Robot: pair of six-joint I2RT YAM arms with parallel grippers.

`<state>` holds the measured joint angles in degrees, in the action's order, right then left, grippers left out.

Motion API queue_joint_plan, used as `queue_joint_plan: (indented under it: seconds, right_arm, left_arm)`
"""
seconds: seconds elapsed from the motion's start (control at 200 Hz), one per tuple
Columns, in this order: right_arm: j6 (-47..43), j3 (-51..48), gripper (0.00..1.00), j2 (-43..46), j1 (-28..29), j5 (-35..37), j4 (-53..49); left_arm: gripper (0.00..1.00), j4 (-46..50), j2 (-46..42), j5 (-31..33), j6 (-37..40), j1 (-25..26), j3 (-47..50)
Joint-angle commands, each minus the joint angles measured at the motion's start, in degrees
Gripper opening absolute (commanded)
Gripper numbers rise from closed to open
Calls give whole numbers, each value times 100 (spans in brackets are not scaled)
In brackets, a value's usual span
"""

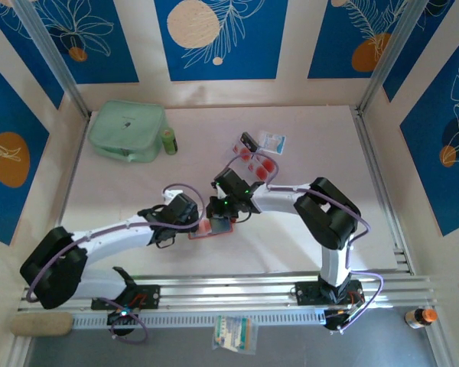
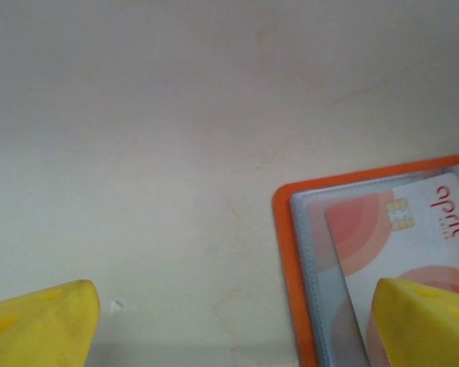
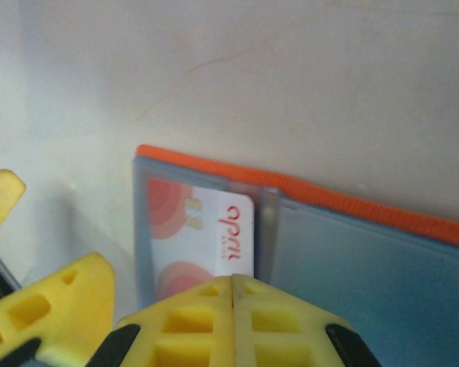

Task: Put the credit cards into the card holder
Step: Insert the credit card into the card slot.

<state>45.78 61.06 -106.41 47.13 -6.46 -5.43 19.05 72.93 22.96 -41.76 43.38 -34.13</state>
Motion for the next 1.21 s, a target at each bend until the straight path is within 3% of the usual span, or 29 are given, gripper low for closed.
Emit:
queue_joint_plan:
  seconds: [0.0, 0.295, 0.62, 1.2]
  right_arm:
    - [-134, -41, 5, 457, -38, 3, -327]
    - [-249, 38, 5, 258, 51, 110, -617]
    - [-306, 204, 4, -137, 169, 131, -670]
    - [-306, 681, 3, -521, 529, -1, -1019]
  left_arm:
    - [92, 330, -282, 182, -169, -175, -26]
    - [91, 655, -99, 116, -591, -420, 198]
    - [91, 577, 627, -27, -519, -428, 95]
    - [91, 281, 952, -218, -359, -426, 82]
